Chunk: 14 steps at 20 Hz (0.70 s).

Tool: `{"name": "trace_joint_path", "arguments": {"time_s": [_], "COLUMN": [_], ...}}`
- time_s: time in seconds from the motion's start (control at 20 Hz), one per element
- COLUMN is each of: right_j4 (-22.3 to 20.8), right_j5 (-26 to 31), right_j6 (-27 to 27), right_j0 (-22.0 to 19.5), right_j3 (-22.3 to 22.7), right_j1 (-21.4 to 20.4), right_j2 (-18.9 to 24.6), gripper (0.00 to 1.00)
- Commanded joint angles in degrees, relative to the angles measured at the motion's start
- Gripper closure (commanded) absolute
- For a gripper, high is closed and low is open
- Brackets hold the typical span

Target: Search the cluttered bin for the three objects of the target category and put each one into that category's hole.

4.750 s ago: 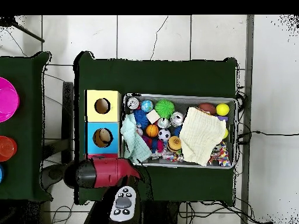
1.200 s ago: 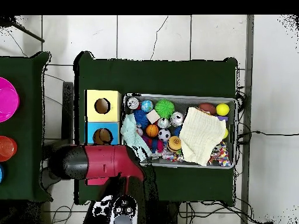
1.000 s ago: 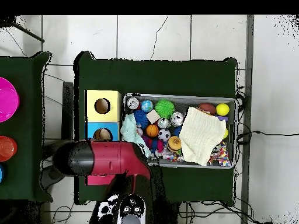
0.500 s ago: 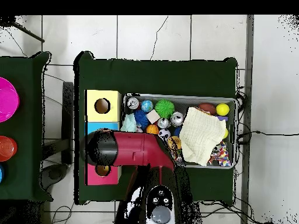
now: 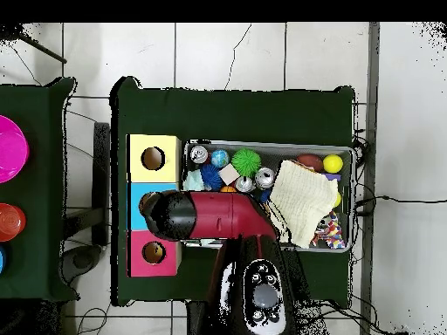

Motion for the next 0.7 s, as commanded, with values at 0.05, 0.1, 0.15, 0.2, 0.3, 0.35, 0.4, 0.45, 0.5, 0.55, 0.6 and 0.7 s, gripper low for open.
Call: {"name": "trace_joint_path", "arguments": {"time_s": [0.05, 0.1, 0.15, 0.2, 0.3, 0.35, 0.4, 0.45, 0.5, 0.55, 0.6, 0.7], "right_j4": [-4.55, -4.94, -5.32, -5.83, -6.72, -7.26, -7.91, -8.57, -9.15, -9.62, -10.13, -10.69], "right_j5": [-0.66, -0.93, -1.19, -2.02, -3.89, -5.1, -5.62, -6.14, -7.05, -8.12, -9.19, -9.79], "right_j6": [-8.38, -8.54, -8.7, -8.9, -9.12, -8.65, -8.22, -7.79, -7.72, -7.44, -7.01, -6.61], "right_j0": [-2.55, -2.89, -3.24, -3.81, -5.06, -5.37, -5.6, -5.83, -6.53, -7.06, -7.7, -8.69], "right_j3": [-2.79, -2.57, -2.35, -1.67, 0.22, 1.92, 3.32, 4.73, 5.79, 7.8, 9.04, 11.39], "right_j1": [3.8, 3.78, 3.76, 3.46, 2.59, 1.56, 0.72, -0.11, -0.32, -1.15, -1.56, -3.37], "right_j2": [8.53, 8.91, 9.29, 9.71, 10.58, 10.7, 10.49, 10.28, 10.68, 11.05, 11.34, 11.69], "gripper": [1.0, 1.0, 1.0, 1.0, 1.0, 1.0, 1.0, 1.0, 1.0, 1.0, 1.0, 1.0]}}
